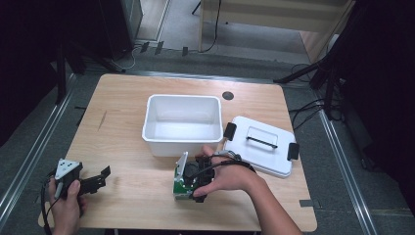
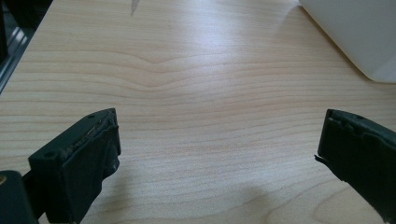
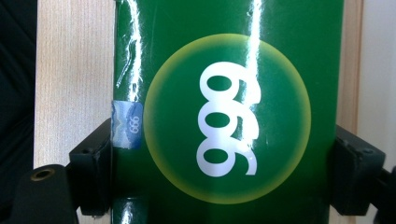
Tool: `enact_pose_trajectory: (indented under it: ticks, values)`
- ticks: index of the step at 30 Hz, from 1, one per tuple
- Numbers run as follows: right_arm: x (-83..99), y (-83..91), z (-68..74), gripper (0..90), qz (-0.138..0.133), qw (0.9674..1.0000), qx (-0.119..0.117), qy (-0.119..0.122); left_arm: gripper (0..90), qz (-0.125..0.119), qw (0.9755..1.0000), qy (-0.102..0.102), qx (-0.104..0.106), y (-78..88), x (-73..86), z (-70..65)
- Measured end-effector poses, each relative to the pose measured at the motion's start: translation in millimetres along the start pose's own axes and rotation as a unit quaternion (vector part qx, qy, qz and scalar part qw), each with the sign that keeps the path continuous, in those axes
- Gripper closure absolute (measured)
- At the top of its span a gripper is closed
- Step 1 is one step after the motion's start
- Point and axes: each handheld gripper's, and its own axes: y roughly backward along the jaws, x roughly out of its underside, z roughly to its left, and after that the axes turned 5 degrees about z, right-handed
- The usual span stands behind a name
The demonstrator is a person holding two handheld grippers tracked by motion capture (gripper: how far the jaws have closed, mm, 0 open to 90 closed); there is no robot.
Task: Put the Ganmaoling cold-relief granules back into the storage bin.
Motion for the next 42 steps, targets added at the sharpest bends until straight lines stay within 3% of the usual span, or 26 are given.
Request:
enact_pose_trajectory:
  ticks: [9,18,25,42]
  values:
    - [3.8,9.4,1.2,15.9,0.001,0.9999,0.006,0.01,0.0,0.0,1.0,0.0,-0.001,-0.1,0.0,-0.3]
    - [12.6,41.6,-1.5,16.0,-0.017,0.9997,0.011,0.01,0.0,0.001,1.0,0.0,-0.004,-0.3,-0.1,-0.6]
    - [19.0,65.4,-2.4,16.1,-0.005,0.9998,0.018,0.011,0.0,0.003,1.0,0.0,-0.004,-0.3,-0.3,-0.4]
    - [20.0,119.1,-15.3,16.0,-0.018,0.9992,0.033,0.017,0.0,0.003,1.0,0.001,-0.007,-0.5,-0.5,-0.6]
